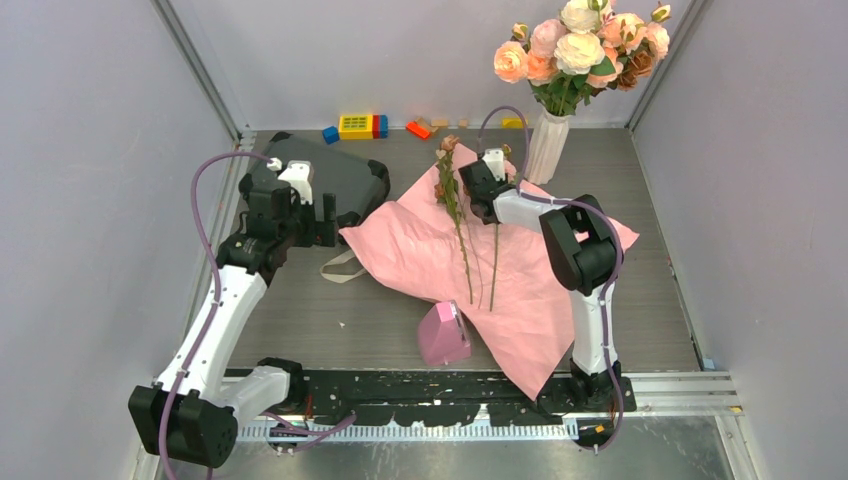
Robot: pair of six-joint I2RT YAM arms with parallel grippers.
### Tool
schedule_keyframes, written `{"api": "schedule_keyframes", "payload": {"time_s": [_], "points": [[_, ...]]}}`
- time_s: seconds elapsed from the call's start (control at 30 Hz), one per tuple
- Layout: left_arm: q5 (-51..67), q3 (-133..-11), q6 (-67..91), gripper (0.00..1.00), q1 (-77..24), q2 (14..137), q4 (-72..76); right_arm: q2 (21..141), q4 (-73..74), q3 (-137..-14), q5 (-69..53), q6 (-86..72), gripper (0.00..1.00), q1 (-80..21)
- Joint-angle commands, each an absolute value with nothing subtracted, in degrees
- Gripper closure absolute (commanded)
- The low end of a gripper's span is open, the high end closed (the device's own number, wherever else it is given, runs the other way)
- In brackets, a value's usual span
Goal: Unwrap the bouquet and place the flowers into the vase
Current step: Pick up the fake flower from the wrapping paper.
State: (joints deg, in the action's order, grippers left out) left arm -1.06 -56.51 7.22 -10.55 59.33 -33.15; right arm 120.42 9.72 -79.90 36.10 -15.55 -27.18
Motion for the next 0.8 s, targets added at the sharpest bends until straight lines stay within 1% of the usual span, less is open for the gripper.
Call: {"api": "schedule_keyframes", "payload": {"time_s": [0.0, 0.23, 0.33, 0.4, 0.43, 0.53, 0.77], "points": [[-1.9, -56.5, 6.8, 0.05, -10.6, 58.0, -31.1, 121.2, 9.4, -82.0, 38.4, -15.7, 0.63, -27.6], [-1.8, -56.5, 6.8, 0.05, -10.5, 58.1, -31.1, 120.9, 9.4, -81.9, 38.6, -16.0, 0.76, -27.7], [-1.8, -56.5, 6.9, 0.05, -10.6, 58.0, -31.1, 120.4, 9.2, -81.8, 38.5, -16.1, 0.85, -27.7], [-1.7, -56.6, 6.9, 0.05, -10.5, 58.0, -31.0, 120.2, 9.1, -81.9, 38.5, -16.1, 0.92, -27.8], [-1.8, -56.5, 6.9, 0.05, -10.5, 58.0, -31.0, 120.0, 9.0, -81.8, 38.5, -16.1, 0.97, -27.8], [-1.5, -56.5, 6.9, 0.05, -10.5, 58.1, -31.0, 119.6, 8.9, -81.8, 38.4, -16.1, 1.0, -27.8], [-1.5, -56.6, 6.9, 0.05, -10.5, 58.2, -31.0, 116.1, 6.3, -79.2, 38.2, -15.9, 1.0, -28.3]]}}
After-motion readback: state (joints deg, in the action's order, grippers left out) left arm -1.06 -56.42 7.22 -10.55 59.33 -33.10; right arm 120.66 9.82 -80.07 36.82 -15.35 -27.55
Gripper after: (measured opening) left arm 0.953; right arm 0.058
